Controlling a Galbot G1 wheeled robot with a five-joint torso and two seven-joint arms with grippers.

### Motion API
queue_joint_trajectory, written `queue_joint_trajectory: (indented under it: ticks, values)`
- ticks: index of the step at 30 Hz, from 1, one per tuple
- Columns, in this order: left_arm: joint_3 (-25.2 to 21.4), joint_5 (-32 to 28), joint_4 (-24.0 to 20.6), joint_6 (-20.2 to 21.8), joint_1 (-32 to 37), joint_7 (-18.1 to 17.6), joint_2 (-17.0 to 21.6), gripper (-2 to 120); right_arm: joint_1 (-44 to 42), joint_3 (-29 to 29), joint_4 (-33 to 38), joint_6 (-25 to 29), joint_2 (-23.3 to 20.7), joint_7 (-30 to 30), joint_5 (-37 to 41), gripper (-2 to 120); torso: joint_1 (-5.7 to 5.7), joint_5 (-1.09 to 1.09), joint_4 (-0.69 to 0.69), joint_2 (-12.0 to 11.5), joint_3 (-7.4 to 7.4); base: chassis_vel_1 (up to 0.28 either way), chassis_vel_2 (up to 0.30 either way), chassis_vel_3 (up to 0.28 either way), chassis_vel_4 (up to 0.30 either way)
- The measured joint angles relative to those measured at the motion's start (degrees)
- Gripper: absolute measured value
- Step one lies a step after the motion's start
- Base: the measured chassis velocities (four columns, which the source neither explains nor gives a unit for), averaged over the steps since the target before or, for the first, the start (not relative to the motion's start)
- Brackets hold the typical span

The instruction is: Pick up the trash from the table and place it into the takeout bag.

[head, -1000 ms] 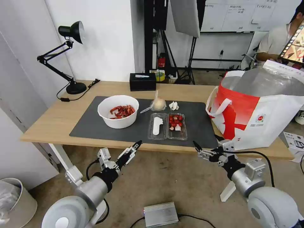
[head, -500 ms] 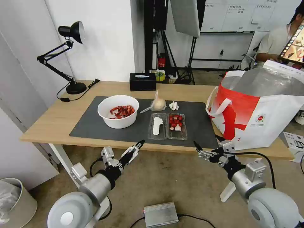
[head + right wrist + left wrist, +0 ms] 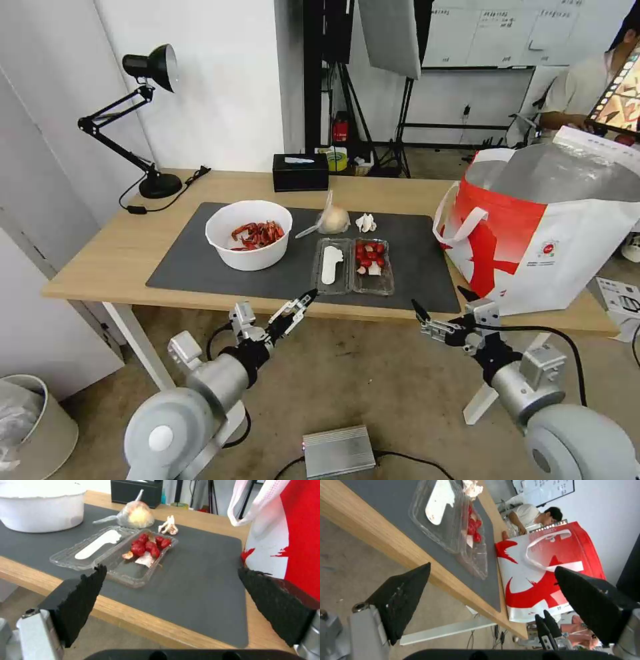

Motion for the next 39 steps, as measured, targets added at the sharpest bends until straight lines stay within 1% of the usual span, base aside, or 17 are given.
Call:
queue_joint_trajectory:
  ticks: [13, 24, 36, 39]
  values:
    - [2.1, -2.3, 2.9, -0.5, -3.9, -1.8, -0.7, 100, -1.0, 0.4, 0.3, 0.2, 0.7, 0.0, -0.7, 100, 0.0, 0.0, 0.0, 0.0, 0.0, 0.0, 0.0, 0.0, 0.0]
    - [4.3, -3.4, 5.1, -1.8, -7.0, -3.8, -2.7, 100, -1.5, 1.2, 0.5, 0.5, 1.1, 0.0, -1.0, 100, 0.0, 0.0, 0.0, 0.0, 0.0, 0.0, 0.0, 0.0, 0.0]
    - [6.5, -4.6, 9.8, -2.3, -11.6, -5.9, -3.7, 100, -1.6, 1.5, 0.3, 0.7, 1.7, 0.0, -1.5, 100, 0.0, 0.0, 0.0, 0.0, 0.0, 0.0, 0.0, 0.0, 0.0]
    - [7.0, -5.2, 11.6, -2.3, -13.4, -7.0, -4.5, 100, -1.6, 1.6, 0.2, 0.8, 1.9, 0.0, -1.7, 100, 0.0, 0.0, 0.0, 0.0, 0.0, 0.0, 0.0, 0.0, 0.0]
